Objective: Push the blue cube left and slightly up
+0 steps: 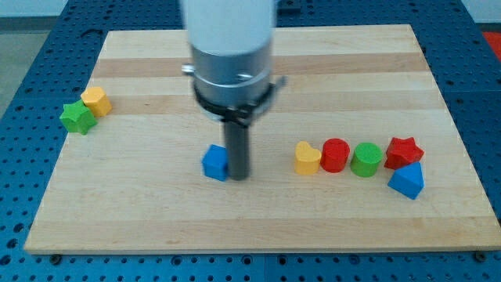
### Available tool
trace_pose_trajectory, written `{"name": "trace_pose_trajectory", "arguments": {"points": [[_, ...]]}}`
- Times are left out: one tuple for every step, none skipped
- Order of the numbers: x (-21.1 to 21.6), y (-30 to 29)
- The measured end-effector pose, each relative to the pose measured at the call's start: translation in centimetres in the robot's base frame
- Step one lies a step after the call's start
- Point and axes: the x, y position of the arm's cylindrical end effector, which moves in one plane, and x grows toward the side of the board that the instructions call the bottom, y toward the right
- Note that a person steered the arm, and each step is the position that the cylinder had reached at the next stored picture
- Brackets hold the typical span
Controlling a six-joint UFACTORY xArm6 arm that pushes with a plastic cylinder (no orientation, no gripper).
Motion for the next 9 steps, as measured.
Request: {"name": "trace_pose_trajectory", "arguments": {"points": [[-1.1, -3.2], [1.6, -2.4], [2.4, -5.0], [-1.4, -8.3], [-6.3, -8.9], [-11.1, -8.9], [-11.2, -9.6], [-8.4, -11.0], [-5.6, -10.3]]}}
